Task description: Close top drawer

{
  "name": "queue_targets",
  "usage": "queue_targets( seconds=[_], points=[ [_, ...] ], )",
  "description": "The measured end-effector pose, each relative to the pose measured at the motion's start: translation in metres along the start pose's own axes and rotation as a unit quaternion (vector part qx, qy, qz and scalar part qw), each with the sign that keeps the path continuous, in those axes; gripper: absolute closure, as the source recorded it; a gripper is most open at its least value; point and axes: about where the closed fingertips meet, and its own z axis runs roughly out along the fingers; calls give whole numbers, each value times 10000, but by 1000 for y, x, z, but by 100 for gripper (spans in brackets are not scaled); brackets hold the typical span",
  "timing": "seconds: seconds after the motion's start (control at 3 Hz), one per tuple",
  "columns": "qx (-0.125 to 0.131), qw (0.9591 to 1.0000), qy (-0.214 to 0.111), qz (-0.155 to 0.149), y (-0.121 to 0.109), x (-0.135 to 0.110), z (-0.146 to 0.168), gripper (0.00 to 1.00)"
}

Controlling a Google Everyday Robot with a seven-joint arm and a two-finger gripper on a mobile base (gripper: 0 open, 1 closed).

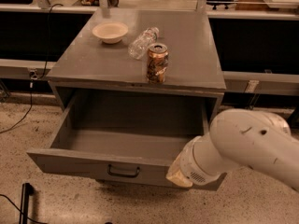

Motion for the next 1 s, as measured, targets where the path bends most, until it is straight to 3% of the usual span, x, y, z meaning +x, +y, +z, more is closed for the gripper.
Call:
queue_targets(
  seconds=[0.67, 1.0],
  points=[
    [-45, 10000, -50, 8, 17, 20, 60, 100],
    [114, 9998, -160, -42, 9, 25, 71, 100]
  ],
)
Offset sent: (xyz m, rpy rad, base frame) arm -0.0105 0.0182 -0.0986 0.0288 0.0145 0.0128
